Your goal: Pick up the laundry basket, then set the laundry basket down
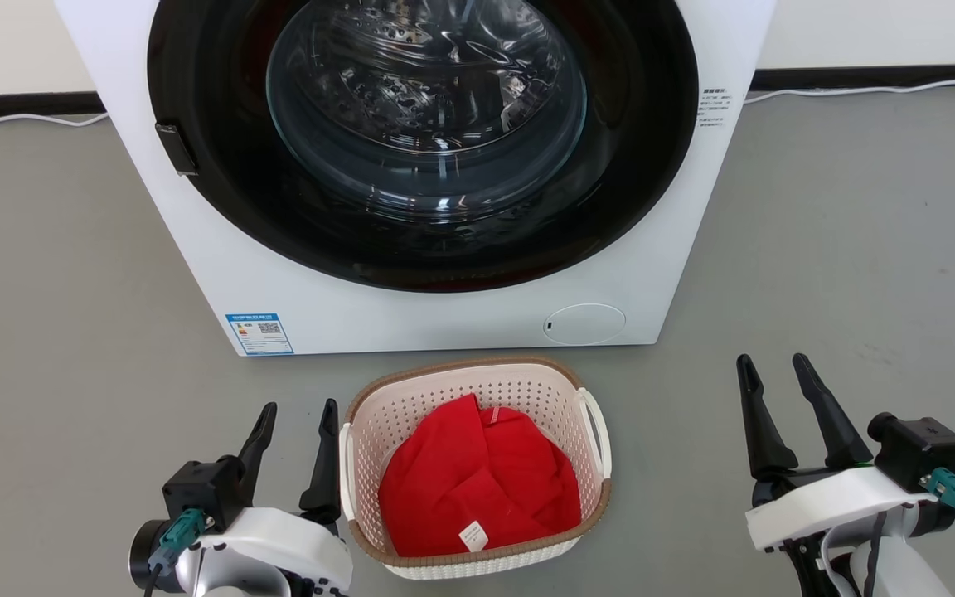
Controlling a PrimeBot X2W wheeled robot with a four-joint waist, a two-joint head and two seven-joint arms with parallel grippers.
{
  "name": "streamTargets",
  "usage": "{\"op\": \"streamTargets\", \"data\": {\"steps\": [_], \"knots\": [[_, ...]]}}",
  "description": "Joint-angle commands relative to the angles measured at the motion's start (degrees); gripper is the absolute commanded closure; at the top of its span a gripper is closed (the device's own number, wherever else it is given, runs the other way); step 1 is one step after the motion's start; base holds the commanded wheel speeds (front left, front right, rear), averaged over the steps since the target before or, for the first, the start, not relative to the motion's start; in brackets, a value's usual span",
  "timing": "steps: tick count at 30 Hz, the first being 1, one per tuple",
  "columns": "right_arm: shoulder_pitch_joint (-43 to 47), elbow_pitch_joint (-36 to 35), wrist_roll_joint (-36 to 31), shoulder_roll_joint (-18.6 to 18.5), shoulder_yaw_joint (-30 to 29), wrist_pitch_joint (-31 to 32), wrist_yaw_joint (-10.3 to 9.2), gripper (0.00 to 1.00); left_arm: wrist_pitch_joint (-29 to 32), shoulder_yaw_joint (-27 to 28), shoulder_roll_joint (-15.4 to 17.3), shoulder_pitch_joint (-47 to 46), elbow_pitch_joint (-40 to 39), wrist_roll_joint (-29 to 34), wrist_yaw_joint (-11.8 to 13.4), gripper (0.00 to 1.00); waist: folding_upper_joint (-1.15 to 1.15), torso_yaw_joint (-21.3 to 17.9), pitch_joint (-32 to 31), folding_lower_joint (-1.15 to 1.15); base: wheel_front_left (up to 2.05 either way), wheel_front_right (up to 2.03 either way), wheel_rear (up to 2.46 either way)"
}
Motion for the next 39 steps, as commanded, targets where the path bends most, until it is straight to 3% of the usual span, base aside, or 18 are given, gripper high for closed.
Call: {"op": "streamTargets", "data": {"steps": [1,26,27,31,39], "knots": [[-1.7,-1.1,-0.9,-0.2,1.1,-0.8,0.37,0.0,-0.3,1.5,0.4,-0.8,-1.2,0.5,0.1,0.0,0.0,0.0,0.0,0.0,0.0,0.0,0.0],[-1.8,-0.4,-1.0,0.1,1.8,-0.8,0.37,0.0,-0.3,1.4,0.4,-1.2,-0.7,-0.1,0.2,0.0,0.0,0.0,-0.2,0.0,0.0,0.0,0.0],[-1.8,-0.3,-1.0,0.1,1.8,-0.8,0.37,1.0,-0.3,1.3,0.4,-1.2,-1.0,-0.4,-0.1,1.0,0.0,0.0,-0.2,0.0,0.0,0.0,0.0],[1.3,2.6,-0.3,0.8,0.9,0.1,-0.04,1.0,0.1,-0.5,-0.3,0.9,2.7,-0.7,0.0,1.0,0.0,0.0,-0.2,0.0,0.0,0.0,0.0],[1.6,2.0,4.3,1.1,0.1,1.5,-0.02,1.0,1.5,0.5,-0.2,0.9,2.2,-5.6,-0.4,1.0,0.0,0.1,-0.6,0.1,0.0,0.0,0.0]]}}
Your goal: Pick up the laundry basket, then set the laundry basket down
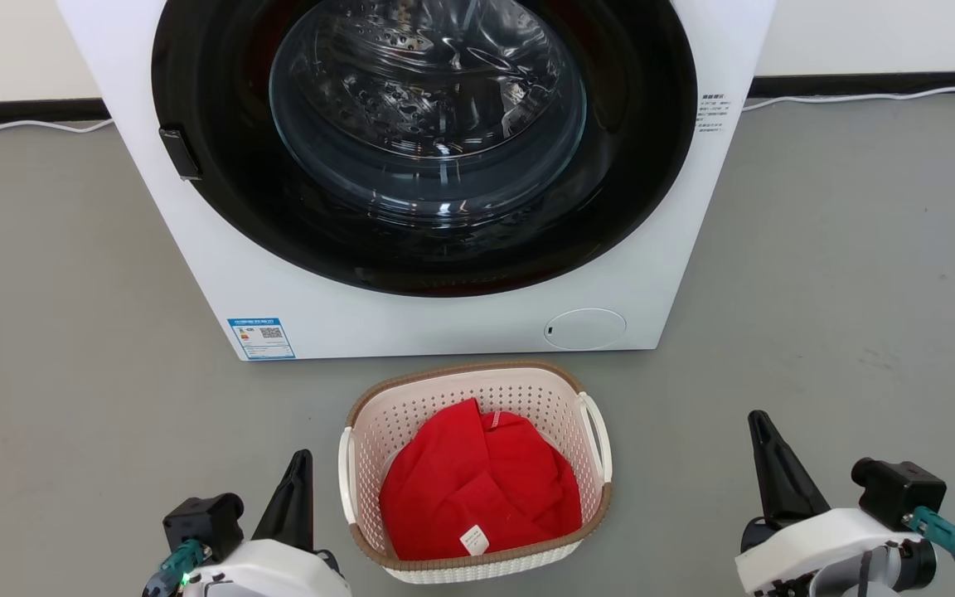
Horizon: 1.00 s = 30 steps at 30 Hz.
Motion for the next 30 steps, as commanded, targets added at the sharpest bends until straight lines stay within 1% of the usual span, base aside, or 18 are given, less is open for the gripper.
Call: {"op": "streamTargets", "data": {"steps": [1,4,30], "knots": [[-1.7,-1.7,2.0,-0.3,-0.7,0.8,0.03,1.0,0.5,0.7,0.2,-1.5,-1.8,-2.0,-0.4,1.0,0.0,0.0,0.0,0.01,0.0,0.0,0.0],[-1.7,-1.9,3.7,-0.2,-1.0,1.3,0.04,1.0,1.0,1.1,0.2,-1.6,-1.9,-3.9,-0.6,1.0,0.0,0.1,0.0,-0.03,0.0,0.0,0.0],[-1.3,-3.5,18.5,0.8,-3.5,5.6,0.13,1.0,5.4,3.9,0.3,-1.8,-3.4,-19.5,-1.8,1.0,0.0,0.4,-0.7,-0.04,0.0,0.0,0.0]]}}
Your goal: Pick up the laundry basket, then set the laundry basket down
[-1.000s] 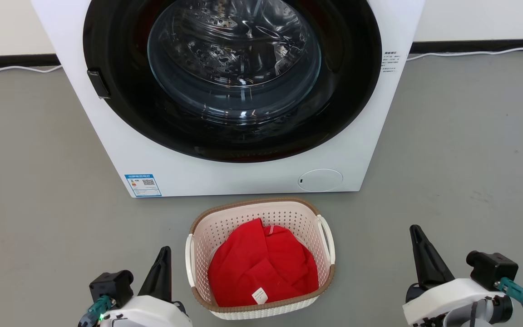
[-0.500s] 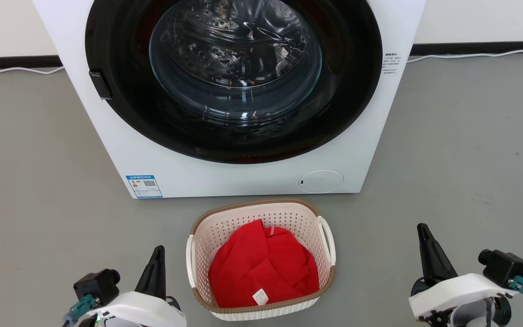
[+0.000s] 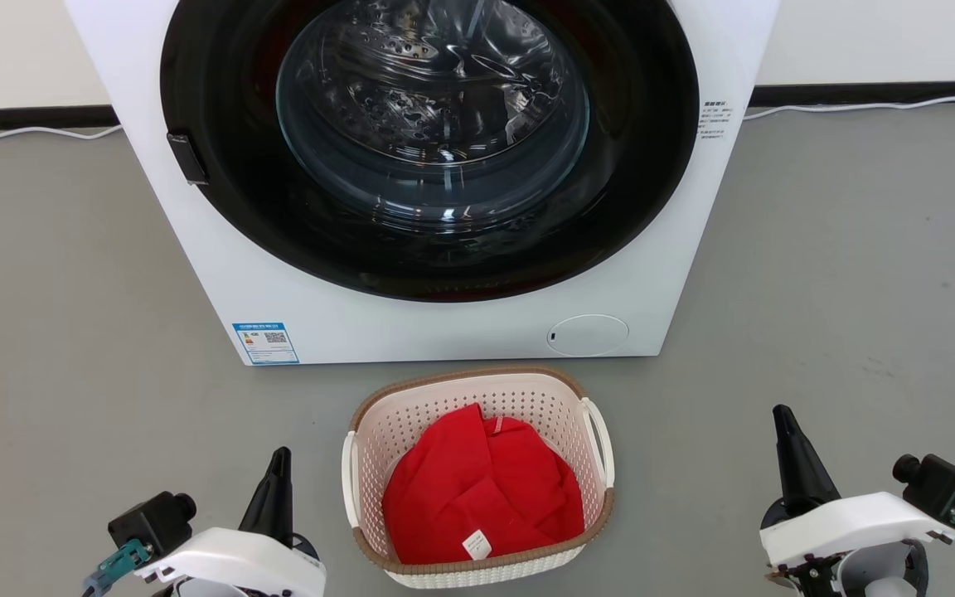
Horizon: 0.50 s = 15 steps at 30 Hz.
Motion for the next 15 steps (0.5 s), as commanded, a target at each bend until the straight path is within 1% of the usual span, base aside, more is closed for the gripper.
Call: {"op": "streamTargets", "data": {"steps": [1,15], "knots": [[-1.3,-1.8,1.7,-0.2,-0.2,0.4,0.13,1.0,0.2,1.0,0.3,-1.8,-1.8,-1.6,-0.4,1.0,0.0,0.0,0.0,-0.01,0.0,0.0,0.0],[-1.1,-2.7,9.6,0.3,-1.5,2.7,0.18,1.0,2.6,2.5,0.4,-2.0,-2.6,-10.0,-1.1,1.0,0.0,0.2,-0.4,-0.01,0.0,0.0,0.0]]}}
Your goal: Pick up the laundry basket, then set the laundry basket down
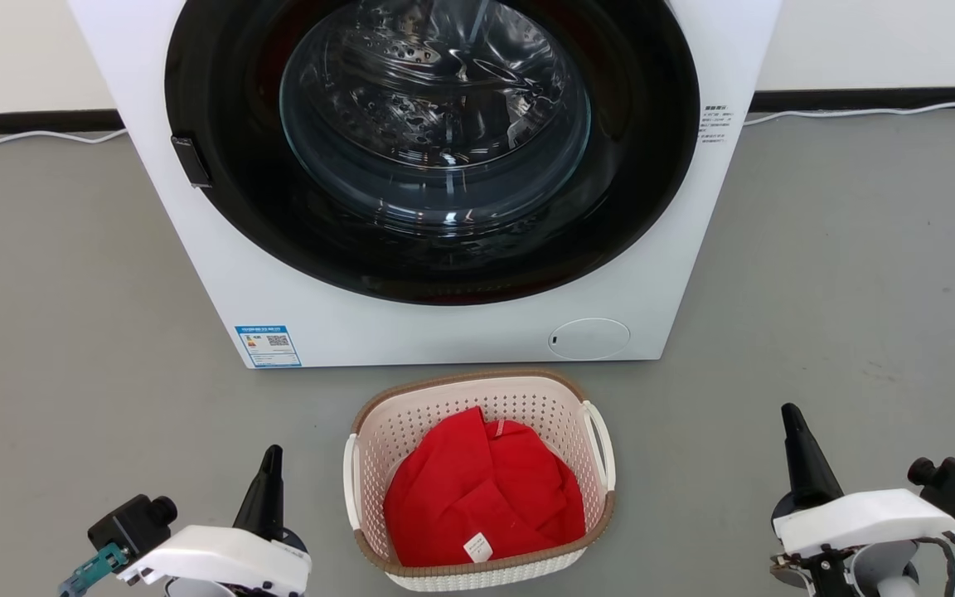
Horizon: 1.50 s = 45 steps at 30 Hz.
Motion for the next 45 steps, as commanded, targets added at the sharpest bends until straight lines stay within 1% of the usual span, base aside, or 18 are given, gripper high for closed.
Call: {"op": "streamTargets", "data": {"steps": [1,45], "knots": [[-1.1,-1.9,1.7,-0.3,0.0,0.6,0.18,1.0,0.4,1.2,0.4,-2.0,-1.8,-1.9,-0.6,1.0,0.0,0.0,0.0,-0.01,0.0,0.0,0.0],[-0.5,-4.7,26.1,1.3,-4.1,7.7,0.33,1.0,7.7,6.0,0.6,-2.4,-4.2,-27.9,-2.6,1.0,0.0,0.5,-1.2,-0.01,0.0,0.0,0.0]]}}
